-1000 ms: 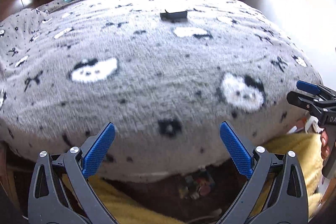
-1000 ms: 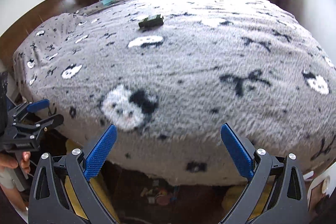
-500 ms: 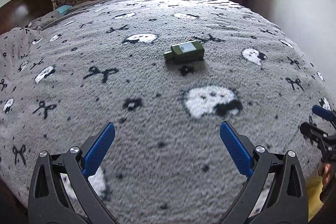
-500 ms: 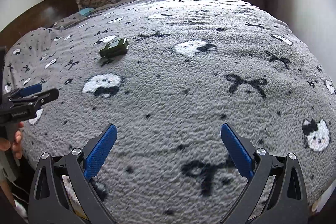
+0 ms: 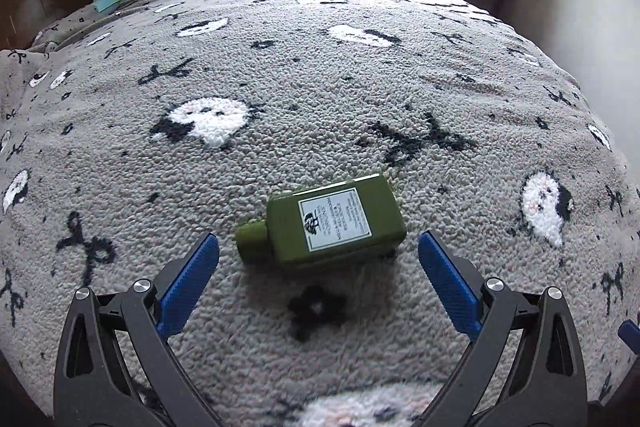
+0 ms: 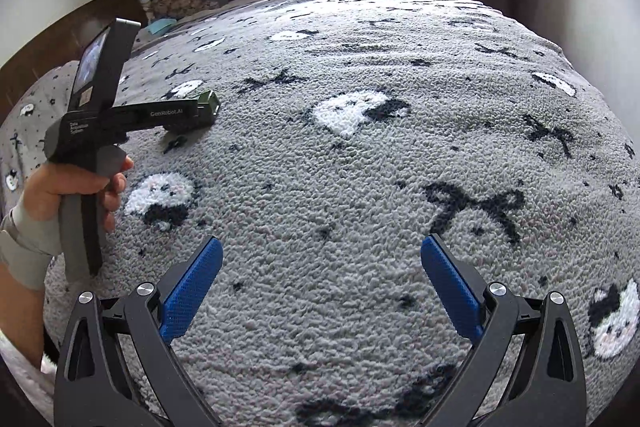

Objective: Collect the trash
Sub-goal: 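Grasp the green bottle with the left tool, then carry the green bottle down over the floor bin with the left tool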

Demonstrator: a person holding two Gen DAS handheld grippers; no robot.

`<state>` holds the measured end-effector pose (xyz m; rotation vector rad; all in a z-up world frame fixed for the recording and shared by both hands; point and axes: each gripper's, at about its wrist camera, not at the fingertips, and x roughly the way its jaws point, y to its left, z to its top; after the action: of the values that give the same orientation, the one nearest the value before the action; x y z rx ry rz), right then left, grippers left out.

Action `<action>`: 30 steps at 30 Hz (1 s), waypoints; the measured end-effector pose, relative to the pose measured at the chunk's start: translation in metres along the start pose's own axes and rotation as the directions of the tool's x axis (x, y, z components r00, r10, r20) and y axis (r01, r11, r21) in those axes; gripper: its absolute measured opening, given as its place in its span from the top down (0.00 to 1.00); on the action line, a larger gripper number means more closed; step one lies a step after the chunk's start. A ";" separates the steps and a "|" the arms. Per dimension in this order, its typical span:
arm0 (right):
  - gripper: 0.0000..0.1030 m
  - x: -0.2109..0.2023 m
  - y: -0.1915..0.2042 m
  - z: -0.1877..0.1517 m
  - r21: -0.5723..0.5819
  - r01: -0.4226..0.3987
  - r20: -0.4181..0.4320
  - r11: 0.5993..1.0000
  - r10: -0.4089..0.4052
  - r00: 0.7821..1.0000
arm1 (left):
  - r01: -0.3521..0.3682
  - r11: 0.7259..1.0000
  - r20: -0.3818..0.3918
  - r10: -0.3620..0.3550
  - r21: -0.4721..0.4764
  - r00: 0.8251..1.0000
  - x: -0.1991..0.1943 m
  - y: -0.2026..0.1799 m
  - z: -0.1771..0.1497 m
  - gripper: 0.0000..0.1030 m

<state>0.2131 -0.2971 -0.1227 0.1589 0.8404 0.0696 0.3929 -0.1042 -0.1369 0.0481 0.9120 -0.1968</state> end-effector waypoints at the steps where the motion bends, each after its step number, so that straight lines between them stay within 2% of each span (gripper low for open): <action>1: 0.03 0.003 -0.002 0.003 0.006 -0.001 0.002 1.000 0.001 1.000 | -0.004 1.000 -0.009 0.004 0.002 1.000 0.005 -0.001 0.001 0.09; 2: 0.03 0.006 -0.003 0.005 0.012 -0.002 0.003 1.000 0.002 1.000 | -0.005 1.000 -0.019 0.005 0.000 1.000 0.011 -0.001 0.003 0.09; 5: 0.03 0.014 -0.005 0.010 0.025 0.003 0.002 1.000 -0.003 1.000 | 0.015 1.000 -0.047 -0.015 -0.018 0.999 0.022 0.002 0.004 0.20; 12: 0.03 0.020 0.005 0.010 0.033 -0.013 -0.012 0.999 0.014 1.000 | 0.066 0.997 -0.027 -0.065 0.037 0.997 -0.009 0.013 -0.018 0.20; 20: 0.04 0.009 0.051 -0.012 -0.051 -0.061 -0.032 0.997 0.059 0.998 | 0.107 0.993 0.014 -0.108 0.047 0.994 -0.085 0.048 -0.083 0.20; 24: 0.05 -0.003 0.077 -0.031 -0.091 -0.088 -0.044 0.992 0.084 0.995 | 0.095 0.994 0.042 -0.098 0.051 0.994 -0.128 0.062 -0.124 0.20; 30: 0.13 -0.032 0.104 -0.064 -0.135 -0.083 -0.049 0.987 0.077 0.996 | 0.113 0.993 0.061 -0.116 0.043 0.991 -0.186 0.073 -0.189 0.20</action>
<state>0.1437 -0.1913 -0.1239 0.0620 0.8694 0.2064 0.1484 0.0191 -0.1088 0.0261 0.8480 -0.3217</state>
